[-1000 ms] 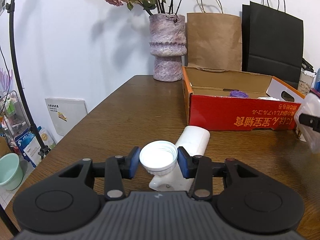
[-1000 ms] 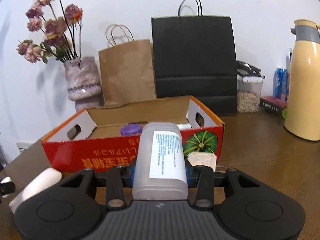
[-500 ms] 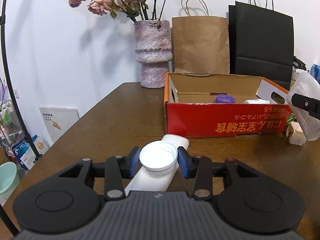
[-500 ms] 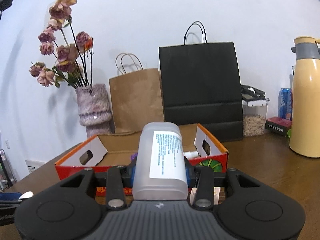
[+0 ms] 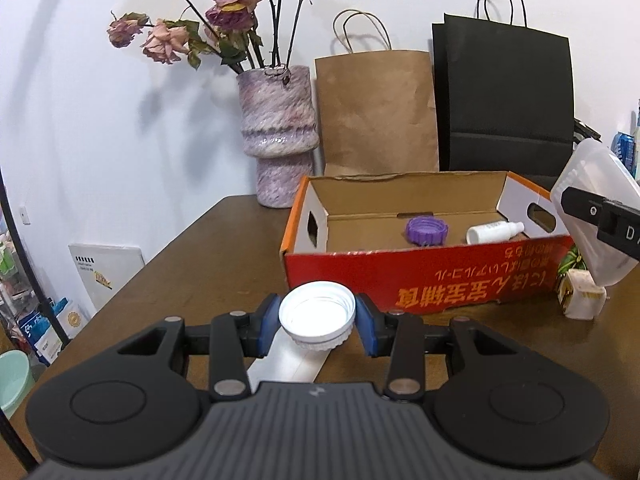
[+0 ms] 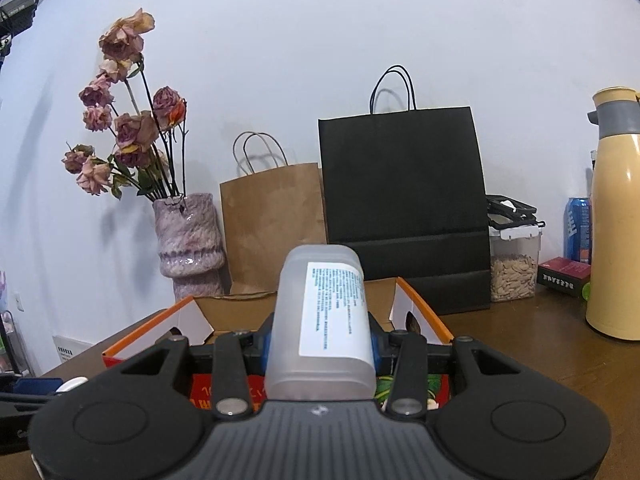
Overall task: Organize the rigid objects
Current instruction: 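Carry the white cap with the left tool while the right tool carries the bottle to the box, then open both tools to drop the white cap and bottle into the box, then move both tools back toward the white stick and plug adapter on the table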
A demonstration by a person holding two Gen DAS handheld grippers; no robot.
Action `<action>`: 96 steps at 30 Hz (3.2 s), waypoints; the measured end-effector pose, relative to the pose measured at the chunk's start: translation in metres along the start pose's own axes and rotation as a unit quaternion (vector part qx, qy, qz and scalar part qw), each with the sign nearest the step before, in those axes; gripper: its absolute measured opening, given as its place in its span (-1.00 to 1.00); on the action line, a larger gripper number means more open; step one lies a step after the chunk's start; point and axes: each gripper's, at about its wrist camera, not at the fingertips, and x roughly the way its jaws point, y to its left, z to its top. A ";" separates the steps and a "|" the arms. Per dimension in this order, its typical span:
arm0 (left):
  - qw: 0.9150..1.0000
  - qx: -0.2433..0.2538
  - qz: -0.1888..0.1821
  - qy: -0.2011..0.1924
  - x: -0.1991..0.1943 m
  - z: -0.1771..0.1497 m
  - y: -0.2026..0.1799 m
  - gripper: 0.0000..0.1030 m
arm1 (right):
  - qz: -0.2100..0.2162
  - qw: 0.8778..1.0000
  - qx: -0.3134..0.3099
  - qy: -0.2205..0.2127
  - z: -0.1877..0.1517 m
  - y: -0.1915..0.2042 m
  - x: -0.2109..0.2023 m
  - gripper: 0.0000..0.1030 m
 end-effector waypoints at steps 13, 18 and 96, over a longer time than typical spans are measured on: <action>1.000 -0.019 -0.004 -0.006 0.029 0.025 -0.007 -0.20 | 0.002 1.000 -0.006 -0.014 0.005 -0.008 0.023 -0.22; 1.000 -0.024 -0.009 -0.007 0.042 0.035 -0.011 -0.20 | 0.002 1.000 -0.008 -0.018 0.007 -0.010 0.034 -0.22; 0.999 -0.030 0.019 -0.040 0.100 0.077 -0.022 1.00 | -0.019 0.999 -0.022 -0.022 0.018 -0.022 0.100 1.00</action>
